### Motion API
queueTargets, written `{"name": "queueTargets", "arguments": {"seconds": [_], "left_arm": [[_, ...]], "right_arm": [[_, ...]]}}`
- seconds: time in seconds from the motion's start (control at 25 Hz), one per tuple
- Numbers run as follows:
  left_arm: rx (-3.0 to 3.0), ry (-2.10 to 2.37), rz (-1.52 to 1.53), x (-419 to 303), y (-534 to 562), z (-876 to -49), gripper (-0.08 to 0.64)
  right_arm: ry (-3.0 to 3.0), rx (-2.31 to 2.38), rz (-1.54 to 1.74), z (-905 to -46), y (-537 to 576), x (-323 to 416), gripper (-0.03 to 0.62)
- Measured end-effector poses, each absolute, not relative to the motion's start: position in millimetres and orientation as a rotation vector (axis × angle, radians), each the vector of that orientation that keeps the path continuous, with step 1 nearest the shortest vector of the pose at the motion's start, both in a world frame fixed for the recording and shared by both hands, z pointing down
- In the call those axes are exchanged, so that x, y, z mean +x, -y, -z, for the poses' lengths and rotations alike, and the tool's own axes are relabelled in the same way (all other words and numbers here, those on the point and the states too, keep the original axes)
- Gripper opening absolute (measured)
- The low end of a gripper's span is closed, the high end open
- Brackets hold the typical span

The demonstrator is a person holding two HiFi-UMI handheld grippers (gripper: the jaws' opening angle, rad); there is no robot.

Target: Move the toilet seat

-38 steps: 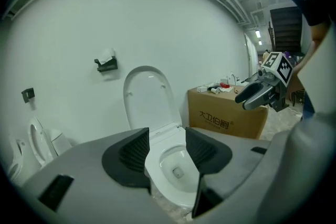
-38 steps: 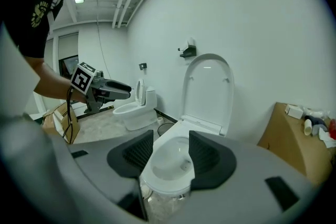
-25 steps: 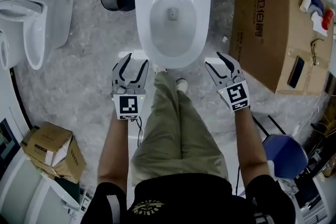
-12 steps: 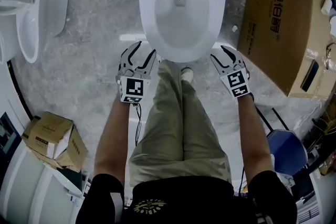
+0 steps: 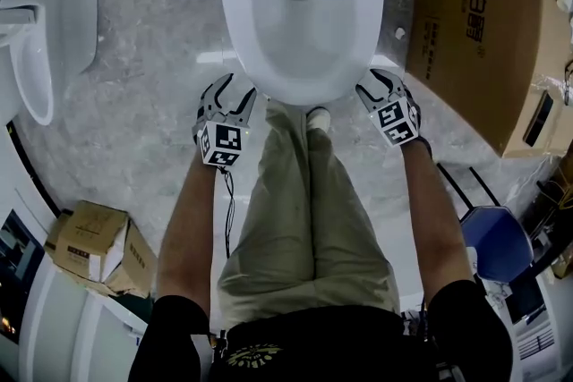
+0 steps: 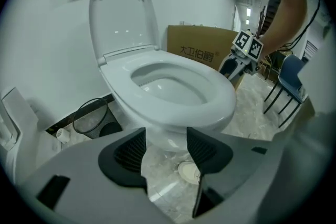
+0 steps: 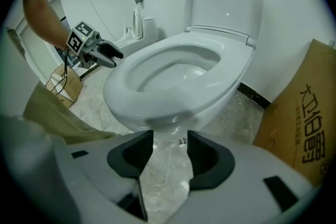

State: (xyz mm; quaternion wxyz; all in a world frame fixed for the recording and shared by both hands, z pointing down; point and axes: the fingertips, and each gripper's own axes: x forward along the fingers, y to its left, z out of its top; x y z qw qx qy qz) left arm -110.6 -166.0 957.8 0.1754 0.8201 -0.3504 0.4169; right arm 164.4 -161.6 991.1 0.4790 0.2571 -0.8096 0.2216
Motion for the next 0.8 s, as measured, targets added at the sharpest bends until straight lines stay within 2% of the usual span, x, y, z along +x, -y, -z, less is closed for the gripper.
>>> {"name": "queueTargets", "arguments": {"seconds": [0.2, 0.36, 0.8], "left_arm": [[2.325, 0.945, -1.206, -107, 162, -975, 0.238], [2.337, 0.901, -1.227, -102, 158, -982, 0.239], [2.359, 0.838, -1.207, -94, 149, -980, 0.239]], "right_arm": [[1.983, 0.609, -0.506, -994, 159, 157, 0.207], [1.974, 0.534, -0.447, -992, 154, 152, 0.16], [2.056, 0.543, -0.526, -966, 156, 147, 0.16]]}}
